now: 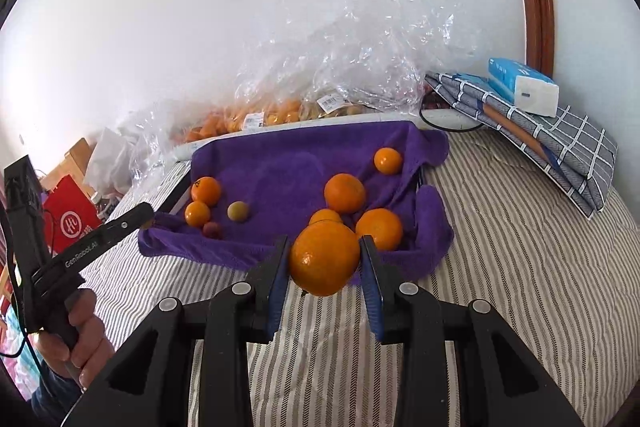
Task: Organize fruits
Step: 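Carry the orange and yellow-green fruit over onto the purple towel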
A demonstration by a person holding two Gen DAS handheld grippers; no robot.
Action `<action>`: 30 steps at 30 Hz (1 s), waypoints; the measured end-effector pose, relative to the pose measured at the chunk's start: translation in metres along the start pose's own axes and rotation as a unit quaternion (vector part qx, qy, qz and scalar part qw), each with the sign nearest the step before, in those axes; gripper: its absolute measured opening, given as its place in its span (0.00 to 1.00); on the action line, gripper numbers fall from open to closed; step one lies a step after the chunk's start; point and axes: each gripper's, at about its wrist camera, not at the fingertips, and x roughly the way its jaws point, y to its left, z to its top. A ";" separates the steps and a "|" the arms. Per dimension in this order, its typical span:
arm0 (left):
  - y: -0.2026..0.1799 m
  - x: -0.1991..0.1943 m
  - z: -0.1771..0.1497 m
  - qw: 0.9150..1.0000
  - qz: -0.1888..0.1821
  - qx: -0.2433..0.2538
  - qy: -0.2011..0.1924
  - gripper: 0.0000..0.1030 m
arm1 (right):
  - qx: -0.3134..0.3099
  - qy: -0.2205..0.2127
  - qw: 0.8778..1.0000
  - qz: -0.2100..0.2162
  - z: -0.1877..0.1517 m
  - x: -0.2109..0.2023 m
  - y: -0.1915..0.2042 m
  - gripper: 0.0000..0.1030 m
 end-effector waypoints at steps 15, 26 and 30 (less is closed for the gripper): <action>0.019 0.006 0.049 1.000 0.010 0.008 0.008 0.25 | 0.010 -0.004 0.999 -0.039 0.038 0.024 -0.020 0.33; -0.008 0.074 0.043 0.998 0.004 0.014 0.062 0.25 | -0.005 0.010 0.999 -0.051 0.056 0.078 -0.027 0.33; -0.009 0.088 0.032 0.997 0.018 0.029 0.073 0.25 | -0.004 0.033 0.998 -0.047 0.046 0.097 -0.030 0.33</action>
